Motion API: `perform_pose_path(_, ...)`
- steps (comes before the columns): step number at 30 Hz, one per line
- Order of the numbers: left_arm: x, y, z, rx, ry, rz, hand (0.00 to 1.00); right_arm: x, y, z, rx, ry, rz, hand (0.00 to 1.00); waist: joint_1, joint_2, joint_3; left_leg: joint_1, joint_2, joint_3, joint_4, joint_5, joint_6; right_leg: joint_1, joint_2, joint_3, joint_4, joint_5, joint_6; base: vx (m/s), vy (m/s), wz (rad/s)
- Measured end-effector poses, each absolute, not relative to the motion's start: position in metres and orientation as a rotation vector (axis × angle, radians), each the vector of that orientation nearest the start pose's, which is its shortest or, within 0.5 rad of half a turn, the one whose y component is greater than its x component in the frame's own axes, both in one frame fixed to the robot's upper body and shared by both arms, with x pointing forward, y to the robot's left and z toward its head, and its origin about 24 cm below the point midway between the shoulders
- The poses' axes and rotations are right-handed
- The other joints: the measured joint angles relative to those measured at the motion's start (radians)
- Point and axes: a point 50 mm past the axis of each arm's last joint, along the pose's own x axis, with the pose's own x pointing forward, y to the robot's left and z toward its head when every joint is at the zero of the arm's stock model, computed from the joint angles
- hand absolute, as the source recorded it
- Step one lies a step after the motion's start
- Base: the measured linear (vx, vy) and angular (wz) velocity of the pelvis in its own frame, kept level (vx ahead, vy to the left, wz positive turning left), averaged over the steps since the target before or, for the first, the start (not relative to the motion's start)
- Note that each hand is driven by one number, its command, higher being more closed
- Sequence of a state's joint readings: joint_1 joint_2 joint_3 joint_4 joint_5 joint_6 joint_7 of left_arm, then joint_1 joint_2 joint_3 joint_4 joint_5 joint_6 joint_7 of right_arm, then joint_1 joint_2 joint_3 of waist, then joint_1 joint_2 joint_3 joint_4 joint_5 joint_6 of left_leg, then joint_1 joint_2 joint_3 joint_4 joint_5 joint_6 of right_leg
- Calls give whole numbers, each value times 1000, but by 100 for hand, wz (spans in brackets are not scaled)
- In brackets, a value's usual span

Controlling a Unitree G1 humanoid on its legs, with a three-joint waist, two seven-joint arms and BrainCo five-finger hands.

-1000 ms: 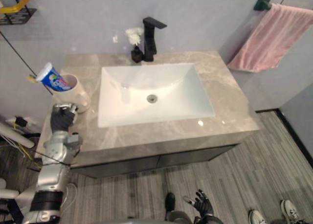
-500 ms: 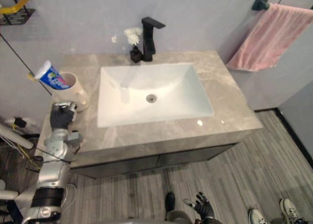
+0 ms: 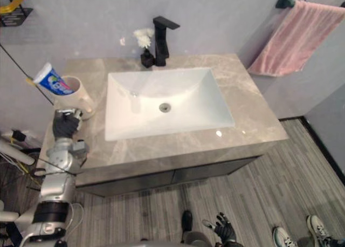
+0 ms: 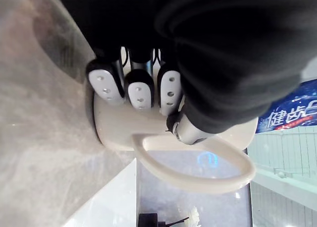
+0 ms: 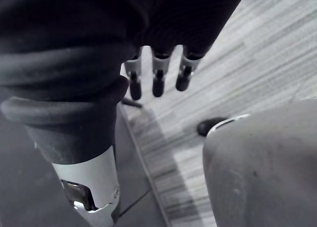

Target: Organize washtable

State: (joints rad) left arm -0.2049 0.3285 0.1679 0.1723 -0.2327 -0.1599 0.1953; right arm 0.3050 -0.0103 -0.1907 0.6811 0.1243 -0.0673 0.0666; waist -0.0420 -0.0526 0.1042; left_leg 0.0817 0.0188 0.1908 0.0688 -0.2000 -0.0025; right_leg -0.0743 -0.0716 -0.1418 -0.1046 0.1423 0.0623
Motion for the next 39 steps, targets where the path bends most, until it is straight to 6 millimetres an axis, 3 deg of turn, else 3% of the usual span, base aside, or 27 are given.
perform_pose_path(39,309,269,119,56,-270,366,100,83,-201,-134,180,858,-286,0,-9,-15,21,-37,-1,32,6,-1,1,-51,4,32,0,16,-6,-3,-5,-2)
